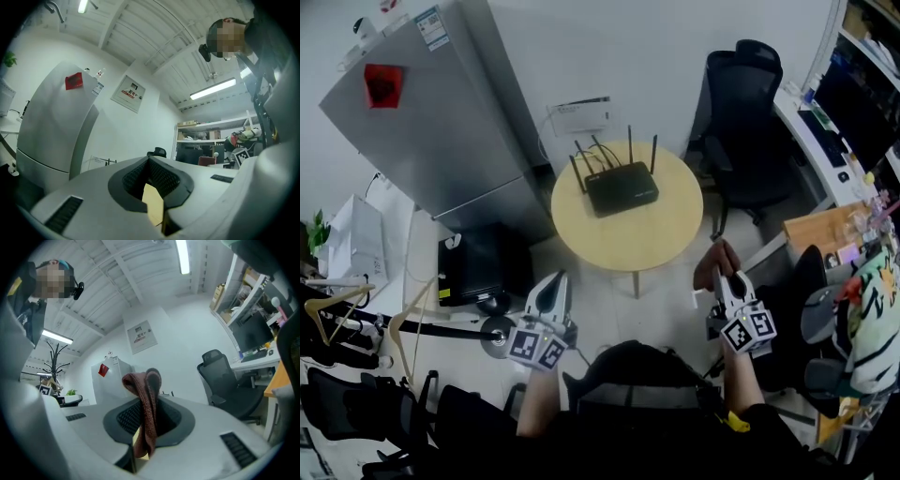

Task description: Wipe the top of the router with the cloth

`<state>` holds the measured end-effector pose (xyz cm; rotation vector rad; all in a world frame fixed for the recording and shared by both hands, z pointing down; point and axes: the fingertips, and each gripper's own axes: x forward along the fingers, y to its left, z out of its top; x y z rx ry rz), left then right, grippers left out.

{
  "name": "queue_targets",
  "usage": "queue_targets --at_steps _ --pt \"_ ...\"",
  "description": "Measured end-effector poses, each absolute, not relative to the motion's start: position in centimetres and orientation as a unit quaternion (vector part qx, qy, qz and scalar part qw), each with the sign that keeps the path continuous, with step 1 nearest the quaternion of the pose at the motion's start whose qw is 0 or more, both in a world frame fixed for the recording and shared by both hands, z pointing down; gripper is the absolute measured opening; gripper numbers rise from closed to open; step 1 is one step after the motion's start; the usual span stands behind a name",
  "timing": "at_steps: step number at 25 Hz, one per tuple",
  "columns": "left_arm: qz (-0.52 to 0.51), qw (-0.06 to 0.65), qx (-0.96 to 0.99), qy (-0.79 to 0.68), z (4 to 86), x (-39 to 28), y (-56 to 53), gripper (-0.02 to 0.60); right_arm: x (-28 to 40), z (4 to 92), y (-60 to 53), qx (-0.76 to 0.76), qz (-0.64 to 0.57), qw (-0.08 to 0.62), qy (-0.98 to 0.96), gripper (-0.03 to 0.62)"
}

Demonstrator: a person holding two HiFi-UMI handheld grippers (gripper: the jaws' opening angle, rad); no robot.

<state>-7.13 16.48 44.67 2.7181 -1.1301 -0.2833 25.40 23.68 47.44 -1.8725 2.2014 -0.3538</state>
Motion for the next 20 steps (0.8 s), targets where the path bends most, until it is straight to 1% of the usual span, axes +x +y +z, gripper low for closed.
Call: queue_targets --at_steps 3,9,20 --pt "-0.092 0.090 0.913 -0.387 44.9 -6.7 16.7 -0.006 25.3 47.6 23.3 -0.629 -0.118 0.105 0.761 0.057" --pt "-0.082 0.086 0.912 -0.393 44.7 -6.3 16.7 -0.006 25.8 46.9 23.0 -0.618 -0.117 0.117 0.768 0.055" --pt "-0.078 0.099 0.905 -0.406 45.3 -7.4 17.3 -0.006 24.6 47.6 22.0 -0.590 -0.124 0.093 0.792 0.055"
